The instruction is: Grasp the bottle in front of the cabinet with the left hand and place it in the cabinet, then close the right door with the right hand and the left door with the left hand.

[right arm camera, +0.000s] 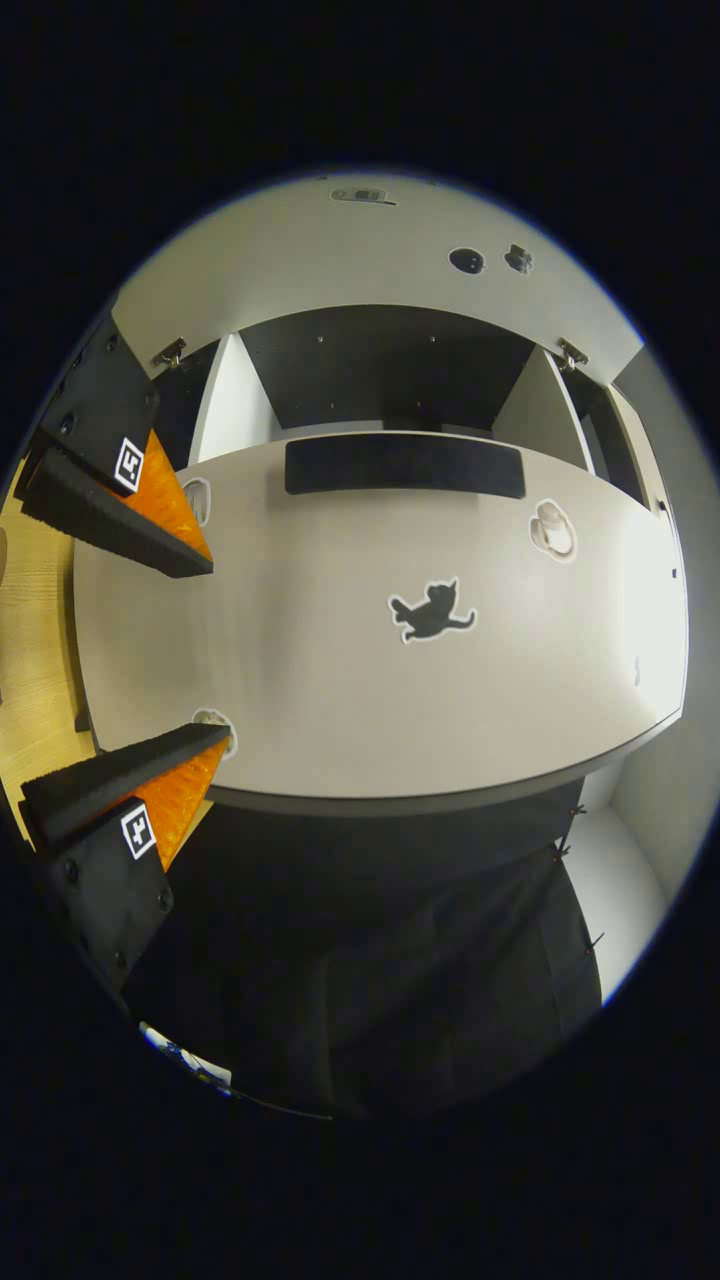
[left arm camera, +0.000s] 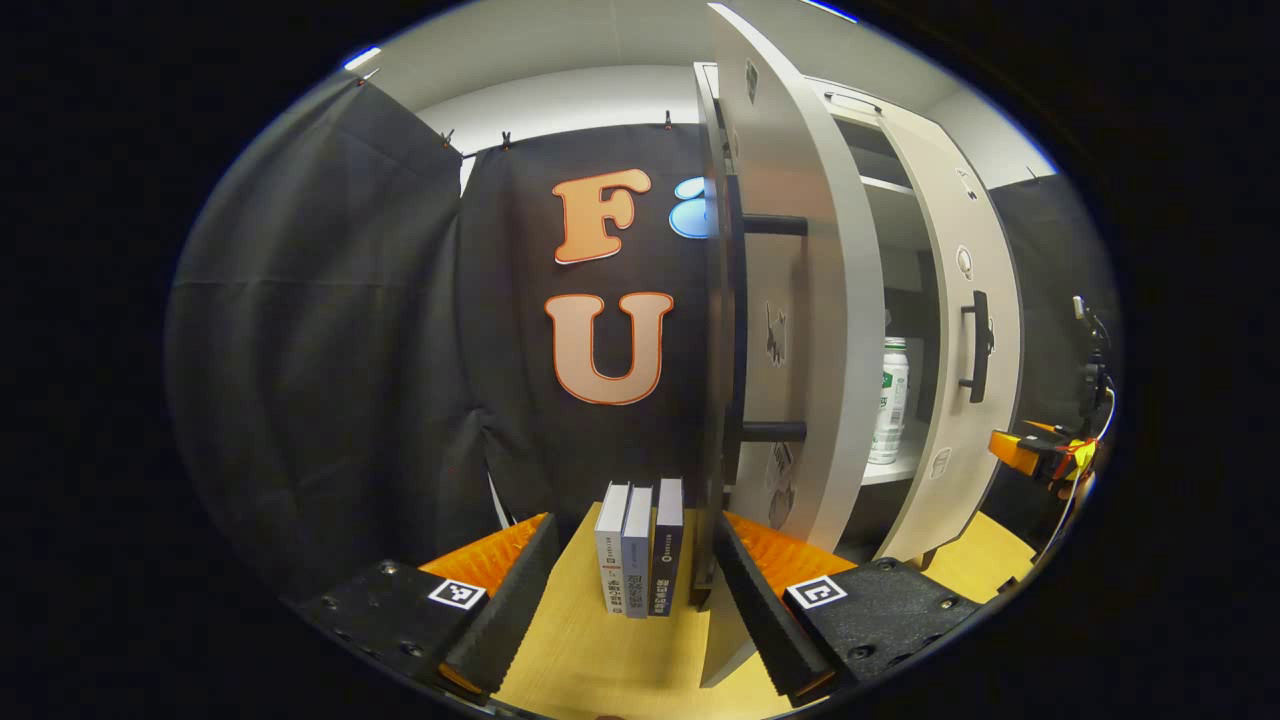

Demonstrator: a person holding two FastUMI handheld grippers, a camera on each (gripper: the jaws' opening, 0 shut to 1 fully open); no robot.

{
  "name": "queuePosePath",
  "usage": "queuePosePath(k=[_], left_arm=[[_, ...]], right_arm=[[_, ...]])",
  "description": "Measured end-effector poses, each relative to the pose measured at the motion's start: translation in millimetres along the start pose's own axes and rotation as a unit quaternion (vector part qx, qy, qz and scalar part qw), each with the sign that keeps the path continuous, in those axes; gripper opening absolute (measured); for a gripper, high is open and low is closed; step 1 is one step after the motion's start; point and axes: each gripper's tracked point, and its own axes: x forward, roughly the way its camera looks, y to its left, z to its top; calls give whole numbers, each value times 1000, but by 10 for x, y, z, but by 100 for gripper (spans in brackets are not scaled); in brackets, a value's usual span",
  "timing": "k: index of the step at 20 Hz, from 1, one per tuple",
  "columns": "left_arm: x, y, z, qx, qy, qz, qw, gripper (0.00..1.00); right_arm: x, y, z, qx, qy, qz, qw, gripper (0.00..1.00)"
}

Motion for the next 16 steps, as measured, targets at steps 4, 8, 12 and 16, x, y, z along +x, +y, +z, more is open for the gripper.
queuePosePath(k=[4,8,12,16], left_arm=[[-8,-58,12,4,1,-8,1000,94],[-17,-256,-11,-9,2,-27,1000,94],[23,-702,-43,-13,5,-75,997,94],[105,-1123,-39,-24,14,-119,993,91]], right_arm=[[-392,-324,193,18,3,-27,999,97],[-752,-497,322,10,-1,-39,999,99],[-1056,-519,417,-19,-8,-27,999,98],[-1277,-610,583,-40,-32,-26,998,97]])
